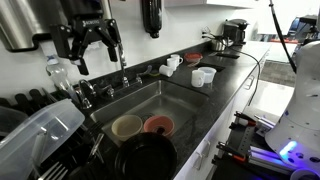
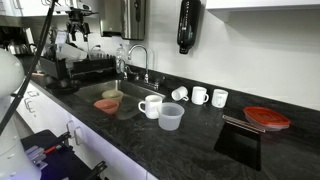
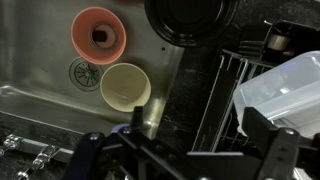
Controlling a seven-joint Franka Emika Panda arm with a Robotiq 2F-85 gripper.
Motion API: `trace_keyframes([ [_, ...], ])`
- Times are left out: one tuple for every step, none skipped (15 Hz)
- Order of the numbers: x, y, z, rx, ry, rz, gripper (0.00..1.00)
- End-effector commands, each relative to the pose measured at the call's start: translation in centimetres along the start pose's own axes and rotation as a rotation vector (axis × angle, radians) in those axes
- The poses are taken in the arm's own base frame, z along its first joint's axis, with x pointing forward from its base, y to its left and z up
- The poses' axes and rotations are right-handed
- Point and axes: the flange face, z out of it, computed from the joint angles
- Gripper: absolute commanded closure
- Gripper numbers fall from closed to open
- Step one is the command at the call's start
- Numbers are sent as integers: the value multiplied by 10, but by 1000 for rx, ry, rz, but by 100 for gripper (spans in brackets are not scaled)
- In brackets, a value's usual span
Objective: Take the bowl out of the dish rack and put it in the sink
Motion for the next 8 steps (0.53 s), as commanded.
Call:
trace_keyframes([
  [1,0,-1,-1,-1,0,0],
  [1,0,-1,-1,-2,0,0],
  [1,0,-1,-2,-3,0,0],
  [1,0,-1,-2,-3,0,0],
  [3,-6,-1,47,-5,4,0],
  [5,-12,0,65,-12,13,0],
  [7,-15,2,68,-35,29,0],
  [12,-16,3,90,-49,53,0],
])
